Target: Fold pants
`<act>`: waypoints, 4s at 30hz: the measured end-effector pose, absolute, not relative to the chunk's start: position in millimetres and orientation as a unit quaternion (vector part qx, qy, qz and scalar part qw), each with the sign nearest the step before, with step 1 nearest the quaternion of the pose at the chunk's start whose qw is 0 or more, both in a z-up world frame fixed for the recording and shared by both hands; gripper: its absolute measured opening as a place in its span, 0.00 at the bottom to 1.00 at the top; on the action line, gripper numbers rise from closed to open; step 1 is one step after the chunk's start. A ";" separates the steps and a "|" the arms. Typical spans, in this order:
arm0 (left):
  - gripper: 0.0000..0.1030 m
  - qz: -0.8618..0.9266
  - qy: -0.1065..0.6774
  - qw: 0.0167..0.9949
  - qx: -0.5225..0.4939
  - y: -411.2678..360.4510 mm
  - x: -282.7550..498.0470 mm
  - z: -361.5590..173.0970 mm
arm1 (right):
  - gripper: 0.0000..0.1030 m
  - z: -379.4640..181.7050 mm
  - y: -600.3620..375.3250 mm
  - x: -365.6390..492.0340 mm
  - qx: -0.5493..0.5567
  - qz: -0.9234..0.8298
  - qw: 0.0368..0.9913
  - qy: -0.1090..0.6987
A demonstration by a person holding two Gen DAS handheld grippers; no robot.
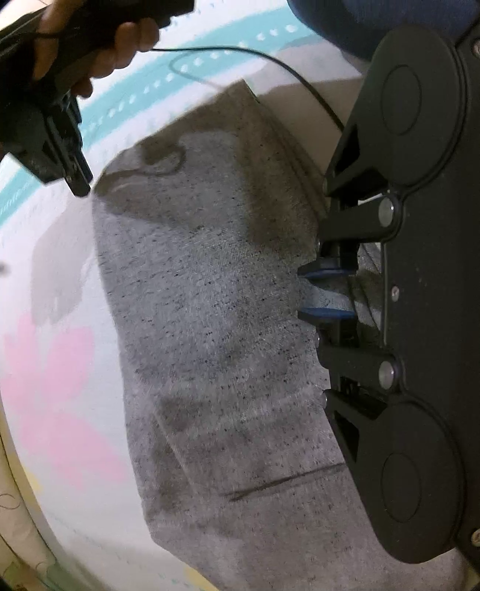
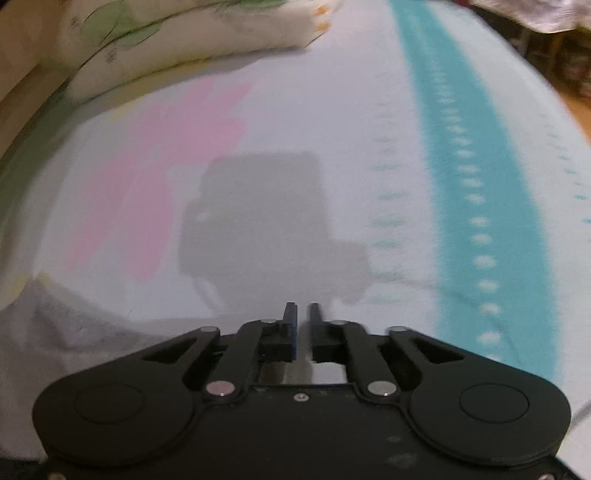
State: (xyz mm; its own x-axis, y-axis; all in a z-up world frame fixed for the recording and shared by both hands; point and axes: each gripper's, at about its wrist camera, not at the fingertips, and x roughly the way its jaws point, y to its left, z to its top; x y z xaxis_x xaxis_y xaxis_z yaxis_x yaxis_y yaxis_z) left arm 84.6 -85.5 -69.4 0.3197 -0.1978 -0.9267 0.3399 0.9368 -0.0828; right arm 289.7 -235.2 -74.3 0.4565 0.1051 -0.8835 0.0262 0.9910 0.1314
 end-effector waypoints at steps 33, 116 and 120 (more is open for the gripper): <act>0.29 -0.054 0.552 0.832 0.008 18.8 79.4 -70.7 | 0.13 -87.8 -226.8 198.3 0.032 0.088 0.754 0.650; 0.07 -0.152 0.529 0.833 -0.060 -74.9 158.3 -12.6 | 0.17 -57.7 -231.8 156.3 0.266 0.052 0.867 0.419; 0.08 -0.157 0.557 0.812 -0.079 -84.9 161.4 -23.4 | 0.17 -64.6 -241.9 157.4 0.288 0.043 0.861 0.418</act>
